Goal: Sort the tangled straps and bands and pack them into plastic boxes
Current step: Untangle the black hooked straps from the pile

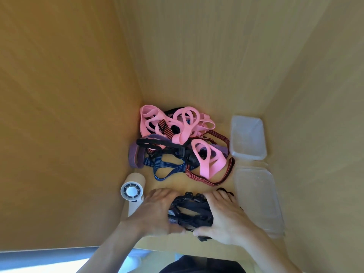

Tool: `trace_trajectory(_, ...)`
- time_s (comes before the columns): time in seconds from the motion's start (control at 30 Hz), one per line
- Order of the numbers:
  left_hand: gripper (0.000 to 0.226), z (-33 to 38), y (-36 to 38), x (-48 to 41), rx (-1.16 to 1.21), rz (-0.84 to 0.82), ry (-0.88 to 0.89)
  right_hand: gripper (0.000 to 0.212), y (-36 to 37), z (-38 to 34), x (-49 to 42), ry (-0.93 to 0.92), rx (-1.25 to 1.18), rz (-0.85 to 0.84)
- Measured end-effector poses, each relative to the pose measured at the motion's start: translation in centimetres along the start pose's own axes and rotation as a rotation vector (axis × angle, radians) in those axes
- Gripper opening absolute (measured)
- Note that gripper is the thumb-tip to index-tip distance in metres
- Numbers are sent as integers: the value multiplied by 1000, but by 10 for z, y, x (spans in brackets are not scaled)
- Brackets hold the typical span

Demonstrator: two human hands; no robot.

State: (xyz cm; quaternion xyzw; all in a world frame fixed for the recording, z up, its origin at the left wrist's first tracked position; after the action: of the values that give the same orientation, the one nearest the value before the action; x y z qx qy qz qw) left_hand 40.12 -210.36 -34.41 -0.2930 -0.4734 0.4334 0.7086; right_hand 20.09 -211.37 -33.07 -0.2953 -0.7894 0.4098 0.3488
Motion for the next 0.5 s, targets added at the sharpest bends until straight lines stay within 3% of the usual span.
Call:
trace_trajectory(0.1, 100, 0, 6, 4, -119, 19, 28, 117, 9, -3, 3, 7, 106, -83)
trace_trajectory(0.27, 71, 1, 4, 9, -160, 133, 53, 88, 12, -13, 4, 56, 148, -60)
trace_trajectory(0.5, 97, 5, -14, 11, -40, 74, 13, 74, -21, -22, -3, 49, 64, 2)
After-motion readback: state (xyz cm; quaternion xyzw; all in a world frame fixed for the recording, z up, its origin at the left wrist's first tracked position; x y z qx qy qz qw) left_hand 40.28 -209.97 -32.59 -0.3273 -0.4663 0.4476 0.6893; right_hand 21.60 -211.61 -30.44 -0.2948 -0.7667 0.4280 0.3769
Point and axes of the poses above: each hand's wrist, its own x-axis away from the middle knuckle, its own y-axis out of the palm, z = x × y, the point moved 6 cm from there along -x, towards the middle knuckle, and after that the axes turned 9 degrees about -y, right-handed, at the moved point
